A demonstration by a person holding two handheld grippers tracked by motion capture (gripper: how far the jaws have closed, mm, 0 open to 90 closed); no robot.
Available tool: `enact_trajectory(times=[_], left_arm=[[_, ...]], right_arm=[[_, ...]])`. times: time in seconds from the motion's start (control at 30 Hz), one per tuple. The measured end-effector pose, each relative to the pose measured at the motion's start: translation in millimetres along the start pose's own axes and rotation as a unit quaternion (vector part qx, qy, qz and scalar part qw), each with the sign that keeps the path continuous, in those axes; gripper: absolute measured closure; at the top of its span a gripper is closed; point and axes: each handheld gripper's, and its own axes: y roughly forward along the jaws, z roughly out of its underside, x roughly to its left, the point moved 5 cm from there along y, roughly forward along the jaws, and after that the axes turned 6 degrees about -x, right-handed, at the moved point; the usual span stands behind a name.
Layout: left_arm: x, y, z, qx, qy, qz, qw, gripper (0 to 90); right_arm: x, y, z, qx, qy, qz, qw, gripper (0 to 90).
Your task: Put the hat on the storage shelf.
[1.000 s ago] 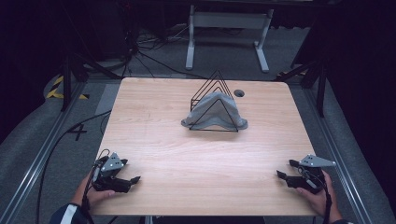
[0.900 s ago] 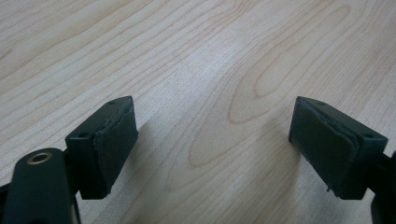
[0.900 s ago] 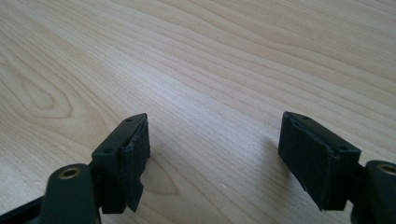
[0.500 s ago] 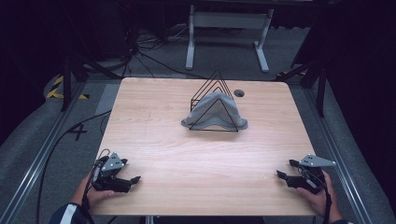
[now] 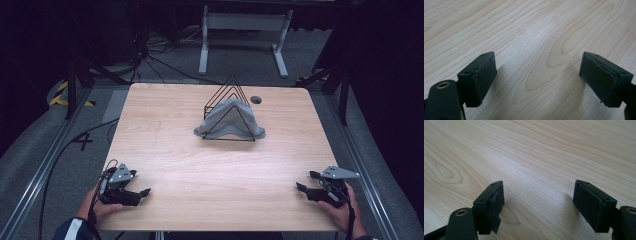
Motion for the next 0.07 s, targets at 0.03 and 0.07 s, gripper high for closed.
enact_trajectory(times=[0.03,0.07], left_arm=[[0.0,0.2,-0.1,0.000,-0.001,0.000,1.0000,14.4],[0.0,0.2,-0.1,0.000,-0.001,0.000,1.0000,14.4]], right_arm=[[0.0,0.0,0.0,0.000,0.000,0.000,1.0000,25.3],[0.0,0.0,0.0,0.000,0.000,0.000,1.0000,25.3]])
